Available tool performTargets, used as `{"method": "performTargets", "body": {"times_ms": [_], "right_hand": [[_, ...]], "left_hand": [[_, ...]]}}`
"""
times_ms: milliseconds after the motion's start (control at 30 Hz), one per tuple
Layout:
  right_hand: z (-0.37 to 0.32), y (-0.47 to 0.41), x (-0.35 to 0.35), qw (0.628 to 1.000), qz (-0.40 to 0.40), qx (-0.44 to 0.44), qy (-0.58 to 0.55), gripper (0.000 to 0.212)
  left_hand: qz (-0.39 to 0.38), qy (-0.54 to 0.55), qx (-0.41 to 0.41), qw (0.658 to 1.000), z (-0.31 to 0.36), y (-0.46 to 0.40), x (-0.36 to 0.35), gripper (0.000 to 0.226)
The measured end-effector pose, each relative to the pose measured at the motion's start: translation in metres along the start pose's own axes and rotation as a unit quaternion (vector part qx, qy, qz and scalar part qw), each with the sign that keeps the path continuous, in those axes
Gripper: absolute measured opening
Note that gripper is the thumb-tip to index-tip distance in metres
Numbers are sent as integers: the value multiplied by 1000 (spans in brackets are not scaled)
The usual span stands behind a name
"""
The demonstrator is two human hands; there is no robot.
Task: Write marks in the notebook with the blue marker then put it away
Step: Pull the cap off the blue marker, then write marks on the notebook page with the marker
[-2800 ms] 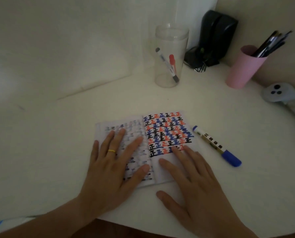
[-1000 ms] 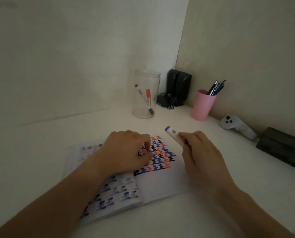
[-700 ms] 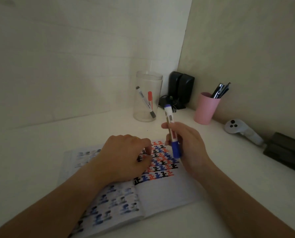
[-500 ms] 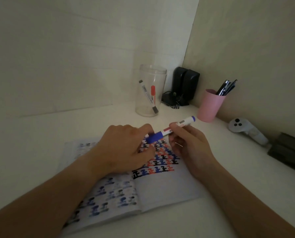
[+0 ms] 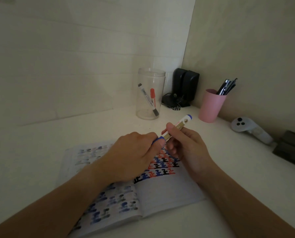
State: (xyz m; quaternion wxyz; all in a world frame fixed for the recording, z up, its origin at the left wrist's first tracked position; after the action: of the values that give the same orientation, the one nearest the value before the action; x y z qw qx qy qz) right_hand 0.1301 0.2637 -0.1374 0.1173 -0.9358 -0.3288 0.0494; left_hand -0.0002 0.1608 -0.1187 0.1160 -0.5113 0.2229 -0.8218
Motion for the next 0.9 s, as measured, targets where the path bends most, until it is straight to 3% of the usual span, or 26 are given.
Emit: {"method": "performTargets", "body": {"times_ms": [133, 267, 300, 333, 400, 433, 467, 567, 667, 767, 900], "right_hand": [[-1, -1, -4, 999, -18, -14, -38, 28], [-1, 0, -4, 998, -27, -15, -54, 29], [-1, -1, -4, 999, -24, -13, -46, 30], [-1, -2, -4, 999, -17, -12, -37, 31], [-1, -6, 2, 998, 29, -26, -44, 33], [-2, -8, 11, 994, 75, -42, -72, 36], [-4, -11, 26, 985, 125, -54, -106, 40], [-8, -10, 62, 964, 201, -44, -167, 40], [-1, -8, 53, 974, 177, -68, -127, 30], [1, -7, 38, 988, 135, -66, -46, 21], [-10, 2, 38, 988, 139, -62, 7, 11]], "left_hand": [[-64, 296, 144, 942, -1, -3, -6, 50], [-91, 376, 186, 903, 4, -4, -4, 49], [-94, 360, 180, 910, 7, -5, -3, 49], [-88, 282, 150, 943, 10, -4, -1, 47], [-56, 26, 56, 997, 17, -2, 2, 42], [-38, -70, 22, 997, 21, 1, 3, 46], [-24, -100, 10, 995, 22, 5, 4, 53], [-4, -136, 13, 991, 14, 9, 11, 55], [66, -98, 20, 993, -2, 10, 24, 43], [32, -80, -7, 996, -15, 10, 20, 39], [-44, -84, -40, 995, -27, 12, 13, 47]]}}
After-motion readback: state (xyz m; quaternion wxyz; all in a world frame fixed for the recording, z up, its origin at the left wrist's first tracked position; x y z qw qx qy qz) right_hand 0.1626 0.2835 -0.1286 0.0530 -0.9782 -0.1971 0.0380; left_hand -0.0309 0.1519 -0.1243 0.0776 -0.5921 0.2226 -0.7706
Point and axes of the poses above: each hand's wrist, its own y-axis away from the middle knuckle, its own x-axis out of the back of the hand, z = x × y, the point moved 3 cm from there along -y, towards the middle knuckle, and after that the axes turned 5 degrees about y, right-handed, at the moved point
